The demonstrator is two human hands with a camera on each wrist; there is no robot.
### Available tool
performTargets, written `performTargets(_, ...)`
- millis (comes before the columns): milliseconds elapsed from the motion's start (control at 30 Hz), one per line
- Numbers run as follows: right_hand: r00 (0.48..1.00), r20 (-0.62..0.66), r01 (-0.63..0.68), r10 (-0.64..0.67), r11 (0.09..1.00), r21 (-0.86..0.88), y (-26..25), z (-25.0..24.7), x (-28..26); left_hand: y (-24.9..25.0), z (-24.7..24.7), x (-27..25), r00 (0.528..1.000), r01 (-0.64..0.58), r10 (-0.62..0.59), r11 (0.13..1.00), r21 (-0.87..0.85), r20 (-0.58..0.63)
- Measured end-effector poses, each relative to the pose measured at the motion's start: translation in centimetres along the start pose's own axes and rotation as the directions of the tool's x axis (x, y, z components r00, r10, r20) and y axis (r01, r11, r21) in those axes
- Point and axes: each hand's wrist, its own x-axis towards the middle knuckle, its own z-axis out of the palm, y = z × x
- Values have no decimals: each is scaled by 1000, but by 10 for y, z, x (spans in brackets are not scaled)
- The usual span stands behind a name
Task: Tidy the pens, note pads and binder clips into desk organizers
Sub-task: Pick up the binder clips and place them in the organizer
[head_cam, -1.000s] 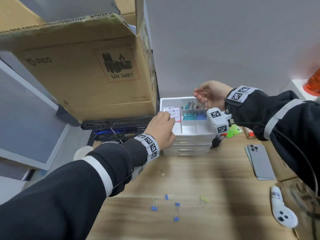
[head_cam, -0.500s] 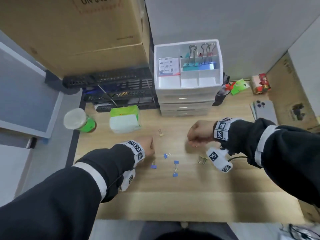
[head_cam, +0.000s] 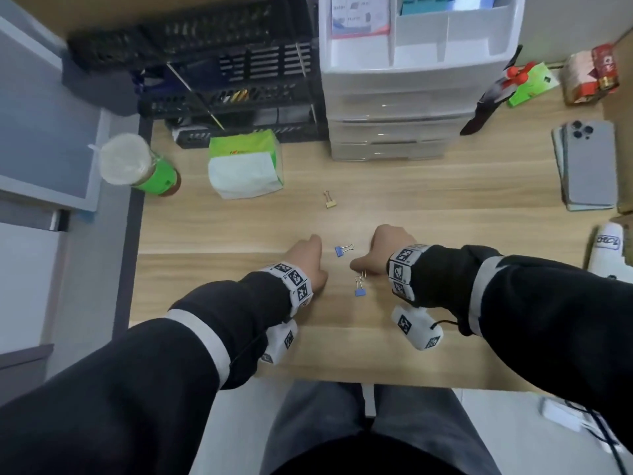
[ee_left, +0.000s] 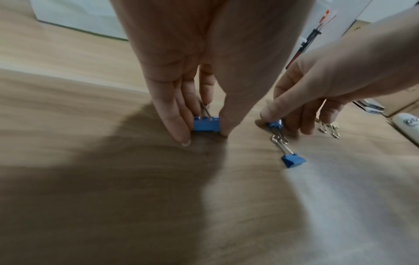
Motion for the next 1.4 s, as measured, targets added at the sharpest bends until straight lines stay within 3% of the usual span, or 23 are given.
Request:
performTargets(167, 1000, 6, 4, -3, 996, -85, -8, 4, -2, 0, -8, 2, 998, -48, 45, 996, -72, -44)
performTargets(300, 999, 30, -22, 23, 999, -43, -5, 6, 0, 8, -15, 6, 999, -41, 40, 998, -54, -20)
performTargets(500, 998, 57, 26, -32, 994, 104, 3, 14, -3, 24, -15, 13, 993, -109, 112, 992, 60, -40)
performTargets(633, 993, 97, 53, -64, 992, 116, 5, 22, -14, 27, -9, 21, 986, -164, 163, 973, 160, 17)
performTargets(833, 991, -9, 128, -133, 969, -211, 9, 37, -29, 27, -4, 27, 981, -193, 194, 943, 270, 24)
performTargets(1067, 993, 11, 118, -119, 955, -270, 2, 35, -27, 19, -14, 21, 981, -128, 159, 961, 243, -109)
performTargets(1400, 986, 0, 153, -168, 902, -403, 2, 29, -34, 9, -33, 13, 984, -92, 115, 981, 169, -136)
